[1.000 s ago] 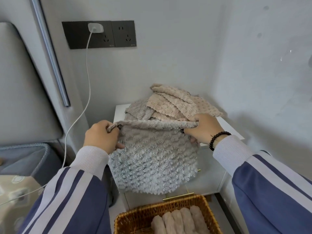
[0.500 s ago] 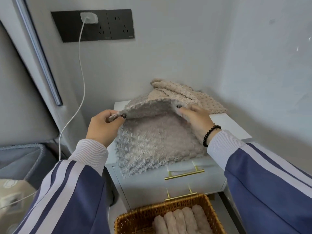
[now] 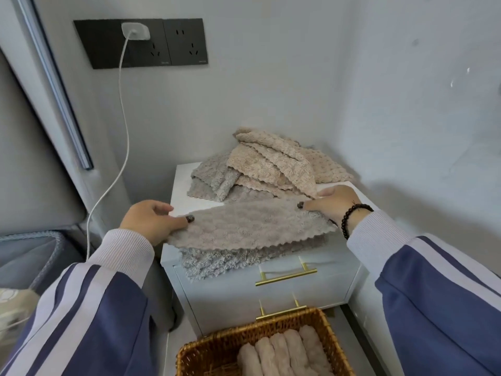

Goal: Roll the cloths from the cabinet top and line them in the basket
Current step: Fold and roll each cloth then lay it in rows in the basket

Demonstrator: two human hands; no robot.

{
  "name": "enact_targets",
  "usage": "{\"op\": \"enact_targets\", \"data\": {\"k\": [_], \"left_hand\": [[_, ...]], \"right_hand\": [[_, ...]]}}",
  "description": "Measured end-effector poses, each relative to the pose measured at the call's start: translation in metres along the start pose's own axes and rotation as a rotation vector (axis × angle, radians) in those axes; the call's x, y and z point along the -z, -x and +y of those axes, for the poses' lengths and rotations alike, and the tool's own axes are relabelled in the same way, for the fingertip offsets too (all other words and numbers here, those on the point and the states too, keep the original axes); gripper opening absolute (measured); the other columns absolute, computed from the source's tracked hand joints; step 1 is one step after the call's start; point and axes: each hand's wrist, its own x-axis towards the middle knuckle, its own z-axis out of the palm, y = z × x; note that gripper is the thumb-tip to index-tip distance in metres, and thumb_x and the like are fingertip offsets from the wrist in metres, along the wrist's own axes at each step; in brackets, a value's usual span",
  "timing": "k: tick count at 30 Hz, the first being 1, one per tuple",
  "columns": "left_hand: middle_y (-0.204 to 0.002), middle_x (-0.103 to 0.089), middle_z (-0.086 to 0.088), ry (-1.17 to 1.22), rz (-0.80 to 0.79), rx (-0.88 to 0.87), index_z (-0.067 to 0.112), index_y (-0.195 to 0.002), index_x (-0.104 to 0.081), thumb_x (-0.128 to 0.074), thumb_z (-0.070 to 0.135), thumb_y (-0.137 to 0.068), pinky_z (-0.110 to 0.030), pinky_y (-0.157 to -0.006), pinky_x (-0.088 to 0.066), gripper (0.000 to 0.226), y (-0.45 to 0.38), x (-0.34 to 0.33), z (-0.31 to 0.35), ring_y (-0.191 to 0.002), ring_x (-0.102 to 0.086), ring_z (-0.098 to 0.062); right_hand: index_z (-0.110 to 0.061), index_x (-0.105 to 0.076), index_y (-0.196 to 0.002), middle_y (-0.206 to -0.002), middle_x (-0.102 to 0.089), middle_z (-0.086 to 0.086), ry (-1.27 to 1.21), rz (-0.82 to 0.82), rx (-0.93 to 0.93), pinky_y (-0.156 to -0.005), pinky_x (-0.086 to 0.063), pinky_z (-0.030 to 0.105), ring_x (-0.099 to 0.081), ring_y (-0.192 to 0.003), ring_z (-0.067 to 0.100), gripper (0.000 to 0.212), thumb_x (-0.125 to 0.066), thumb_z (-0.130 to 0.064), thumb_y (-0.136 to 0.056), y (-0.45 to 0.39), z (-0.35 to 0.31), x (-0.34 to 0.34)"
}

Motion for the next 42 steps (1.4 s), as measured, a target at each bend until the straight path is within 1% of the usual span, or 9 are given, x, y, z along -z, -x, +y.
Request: {"op": "enact_targets", "data": {"k": [4,8,20,23,25,29,35,38,42], "left_hand": [[-0.087,-0.06,-0.005,-0.034,-0.243,0.127,0.008,-0.113,-0.054,-0.084,0.026,-0.071,-0.024,-0.056,-0.05,0.055,0.009,-0.004,0.0,-0.073,-0.063,-0.02],[-0.077,-0.057,-0.008,-0.129,-0.264,0.1,0.012,-0.074,-0.052,-0.08,0.026,-0.077,-0.024,-0.056,-0.048,0.031,0.008,-0.012,0.0,-0.064,-0.053,-0.02],[-0.056,-0.055,-0.01,-0.302,-0.317,0.097,0.015,-0.064,-0.036,-0.085,0.032,-0.07,-0.027,-0.057,-0.04,0.052,-0.006,-0.018,0.005,-0.049,-0.045,-0.022],[-0.101,-0.067,-0.016,-0.185,-0.321,0.07,0.007,-0.109,-0.05,-0.09,0.03,-0.062,-0.032,-0.071,-0.051,0.066,-0.01,-0.02,0.009,-0.069,-0.058,-0.023],[-0.142,-0.049,-0.011,-0.166,-0.353,0.021,0.015,-0.151,-0.02,-0.089,0.029,-0.062,-0.036,-0.094,-0.049,0.113,-0.015,-0.023,0.009,-0.108,-0.06,-0.026],[-0.158,-0.025,-0.004,-0.269,-0.408,-0.119,0.026,-0.154,0.005,-0.081,0.023,-0.075,-0.03,-0.104,-0.033,0.117,-0.014,-0.033,0.003,-0.139,-0.035,-0.023],[-0.149,-0.039,-0.006,-0.069,-0.294,-0.232,0.033,-0.149,-0.029,-0.074,0.002,-0.079,-0.031,-0.1,-0.042,0.089,-0.019,-0.021,-0.002,-0.14,-0.034,-0.016],[-0.127,-0.049,-0.003,0.105,-0.349,-0.196,0.044,-0.123,-0.058,-0.068,-0.009,-0.08,-0.025,-0.063,-0.052,0.069,-0.021,-0.011,-0.005,-0.096,-0.056,-0.005],[-0.122,-0.048,-0.002,0.273,-0.429,-0.115,0.051,-0.101,-0.071,-0.067,-0.013,-0.079,-0.048,-0.091,-0.046,0.067,-0.027,-0.002,-0.015,-0.076,-0.038,-0.007]], "right_hand": [[-0.003,-0.065,-0.081,-0.078,-0.057,0.01,0.116,-0.158,-0.065,-0.078,-0.054,0.033,-0.056,-0.074,0.023,0.034,-0.086,-0.025,-0.066,0.0,0.009,-0.001],[-0.016,-0.039,-0.059,-0.06,-0.039,0.004,0.126,-0.151,0.062,-0.06,-0.033,0.028,-0.038,-0.058,0.018,0.039,-0.068,-0.019,-0.085,0.002,0.008,-0.013],[-0.019,-0.031,-0.066,-0.058,-0.032,-0.005,-0.062,-0.159,0.211,-0.046,-0.026,0.021,-0.031,-0.049,0.01,0.037,-0.051,0.001,-0.091,-0.012,0.007,-0.034],[-0.017,-0.032,-0.068,-0.064,-0.036,-0.018,-0.048,-0.202,0.244,-0.041,-0.028,0.014,-0.038,-0.049,0.001,0.037,-0.047,0.009,-0.089,-0.014,0.003,-0.036],[-0.017,-0.033,-0.069,-0.068,-0.039,-0.02,-0.05,-0.215,0.253,-0.045,-0.029,0.018,-0.037,-0.053,0.006,0.036,-0.049,0.009,-0.088,-0.018,0.003,-0.039],[-0.018,-0.039,-0.075,-0.069,-0.04,-0.009,-0.158,-0.254,0.238,-0.054,-0.037,0.013,-0.037,-0.063,0.005,0.032,-0.058,0.003,-0.089,-0.025,0.004,-0.043],[-0.008,-0.053,-0.115,-0.12,-0.06,0.015,-0.295,-0.231,0.223,-0.094,-0.049,0.041,-0.056,-0.117,0.027,0.037,-0.062,0.009,-0.084,-0.027,0.004,-0.037],[-0.015,-0.055,-0.109,-0.128,-0.054,0.011,-0.275,-0.243,0.237,-0.094,-0.047,0.035,-0.047,-0.128,0.021,0.037,-0.064,0.009,-0.082,-0.032,0.01,-0.028],[-0.022,-0.055,-0.107,-0.145,-0.044,0.01,-0.263,-0.262,0.242,-0.096,-0.05,0.043,-0.044,-0.133,0.024,0.043,-0.062,0.012,-0.082,-0.031,0.018,-0.012]]}}
